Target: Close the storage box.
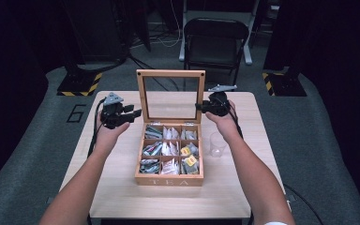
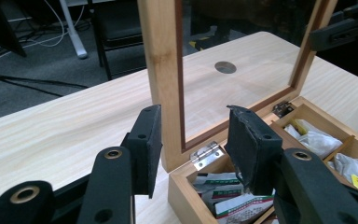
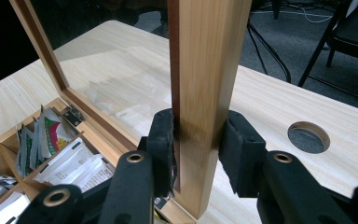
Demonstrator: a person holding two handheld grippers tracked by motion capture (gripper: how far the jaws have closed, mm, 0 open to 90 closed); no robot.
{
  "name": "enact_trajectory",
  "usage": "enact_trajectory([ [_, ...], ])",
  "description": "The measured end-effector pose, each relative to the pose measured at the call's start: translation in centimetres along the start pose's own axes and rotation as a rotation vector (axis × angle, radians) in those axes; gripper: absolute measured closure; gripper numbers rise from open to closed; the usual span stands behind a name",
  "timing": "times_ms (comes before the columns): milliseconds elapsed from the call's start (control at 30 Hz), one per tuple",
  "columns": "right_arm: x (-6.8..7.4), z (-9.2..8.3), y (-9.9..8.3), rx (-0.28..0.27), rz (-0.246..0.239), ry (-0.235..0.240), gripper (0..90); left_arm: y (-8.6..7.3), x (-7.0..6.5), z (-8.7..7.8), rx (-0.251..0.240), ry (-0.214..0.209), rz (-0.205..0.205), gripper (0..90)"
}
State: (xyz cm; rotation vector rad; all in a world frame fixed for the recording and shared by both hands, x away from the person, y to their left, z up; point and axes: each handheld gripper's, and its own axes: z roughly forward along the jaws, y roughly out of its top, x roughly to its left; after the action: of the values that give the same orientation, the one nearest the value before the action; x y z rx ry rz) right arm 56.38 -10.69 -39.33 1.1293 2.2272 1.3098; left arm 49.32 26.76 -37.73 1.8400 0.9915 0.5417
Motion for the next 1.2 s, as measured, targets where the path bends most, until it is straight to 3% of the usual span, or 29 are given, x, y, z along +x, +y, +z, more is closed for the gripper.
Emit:
enact_trajectory([
  [367,-0.2,0.5,0.2,0.010,0.024,-0.016,65.0,-0.3,0.0,-0.1,0.008,-0.003,0.005,54.7],
  [600,-0.2,0.8,0.1,0.007,0.046,-0.007,58.5,-0.5,0.1,-0.2,0.010,-0.003,-0.001,53.8],
  [1200,-0.1,0.9,-0.4,0.029,0.034,-0.013,49.5,-0.9,0.2,0.0,0.025,0.000,-0.003,49.2],
])
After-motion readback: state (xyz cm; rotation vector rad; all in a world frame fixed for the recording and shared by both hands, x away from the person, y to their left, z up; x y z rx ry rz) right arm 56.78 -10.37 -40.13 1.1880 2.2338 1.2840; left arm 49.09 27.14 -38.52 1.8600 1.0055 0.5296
